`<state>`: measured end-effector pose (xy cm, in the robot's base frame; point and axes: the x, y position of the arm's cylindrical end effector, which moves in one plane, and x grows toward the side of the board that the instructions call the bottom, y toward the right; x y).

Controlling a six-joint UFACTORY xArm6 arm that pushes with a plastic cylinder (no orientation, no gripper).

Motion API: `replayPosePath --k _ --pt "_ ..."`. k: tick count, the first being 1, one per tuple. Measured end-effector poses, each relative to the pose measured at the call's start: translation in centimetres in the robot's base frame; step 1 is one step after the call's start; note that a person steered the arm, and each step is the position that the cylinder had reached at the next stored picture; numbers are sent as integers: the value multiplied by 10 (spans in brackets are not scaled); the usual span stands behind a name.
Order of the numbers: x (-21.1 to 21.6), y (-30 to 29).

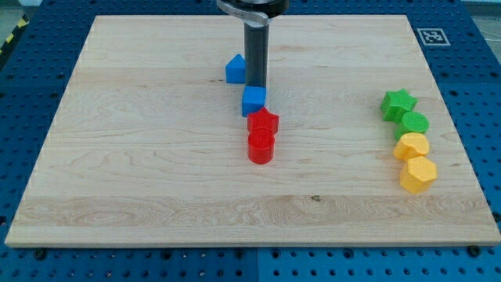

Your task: Move the blue triangle to the top left of the blue cube

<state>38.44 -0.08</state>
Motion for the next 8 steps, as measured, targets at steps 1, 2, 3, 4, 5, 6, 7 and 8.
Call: replayPosePath --k 1,2,3,4,5,6,7,8 --pt "6 -10" --pt "5 -18" --pt "-7 -59" --pt "-24 -118" --pt "-66 -125" --pt "-69 -80" --pt "-62 -34" --pt "-61 -17"
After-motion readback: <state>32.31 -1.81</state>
